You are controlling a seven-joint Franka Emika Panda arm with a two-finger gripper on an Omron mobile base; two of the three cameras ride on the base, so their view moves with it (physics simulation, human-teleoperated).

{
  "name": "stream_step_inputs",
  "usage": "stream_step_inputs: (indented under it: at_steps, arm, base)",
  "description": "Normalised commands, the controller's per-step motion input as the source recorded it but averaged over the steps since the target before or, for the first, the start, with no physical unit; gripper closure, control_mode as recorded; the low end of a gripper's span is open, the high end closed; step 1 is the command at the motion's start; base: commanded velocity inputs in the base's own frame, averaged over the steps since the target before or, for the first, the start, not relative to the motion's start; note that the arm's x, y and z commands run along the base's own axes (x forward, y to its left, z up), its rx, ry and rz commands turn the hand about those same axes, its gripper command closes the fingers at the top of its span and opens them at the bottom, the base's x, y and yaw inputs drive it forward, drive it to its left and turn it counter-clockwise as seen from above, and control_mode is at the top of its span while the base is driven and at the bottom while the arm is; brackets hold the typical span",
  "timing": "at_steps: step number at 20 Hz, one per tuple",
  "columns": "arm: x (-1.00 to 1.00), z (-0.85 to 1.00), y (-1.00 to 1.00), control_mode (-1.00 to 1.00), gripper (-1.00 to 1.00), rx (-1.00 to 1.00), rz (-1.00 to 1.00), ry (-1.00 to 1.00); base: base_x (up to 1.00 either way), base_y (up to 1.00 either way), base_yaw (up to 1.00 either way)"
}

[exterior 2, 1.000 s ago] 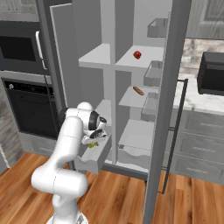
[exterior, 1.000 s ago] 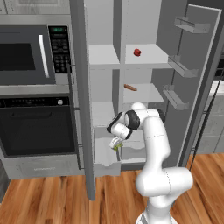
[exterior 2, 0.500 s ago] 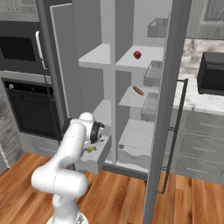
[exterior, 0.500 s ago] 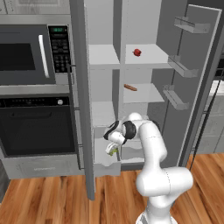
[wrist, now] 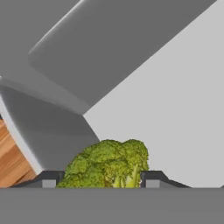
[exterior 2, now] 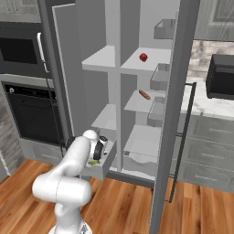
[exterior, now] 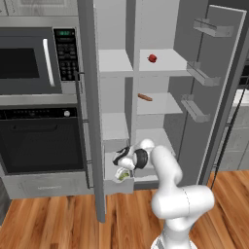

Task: Take the bell pepper and broccoli from the fridge shelf and place them in the freezer drawer to begin freezing them.

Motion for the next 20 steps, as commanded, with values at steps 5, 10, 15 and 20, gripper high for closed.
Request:
stream_step_inputs:
  at_steps: [5, 10, 15, 20]
  arm:
    - [-0.44, -0.69, 0.16, -1.0, 1.0, 0.0, 0.0, 0.07]
    - [-0.73, -0.39, 0.07, -1.0, -1.0, 0.02, 0.0, 0.04]
    - [-0.96, -0.02, -0.08, -1.0, -1.0, 0.09, 0.0, 0.0]
    - [-0.92, -0.06, -0.08, -1.0, -1.0, 0.04, 0.0, -0.07]
  base:
    - [0.0, 0.0, 0.0]
    - [0.0, 0.0, 0.0]
    - [0.0, 0.0, 0.0]
    - [0.0, 0.0, 0.0]
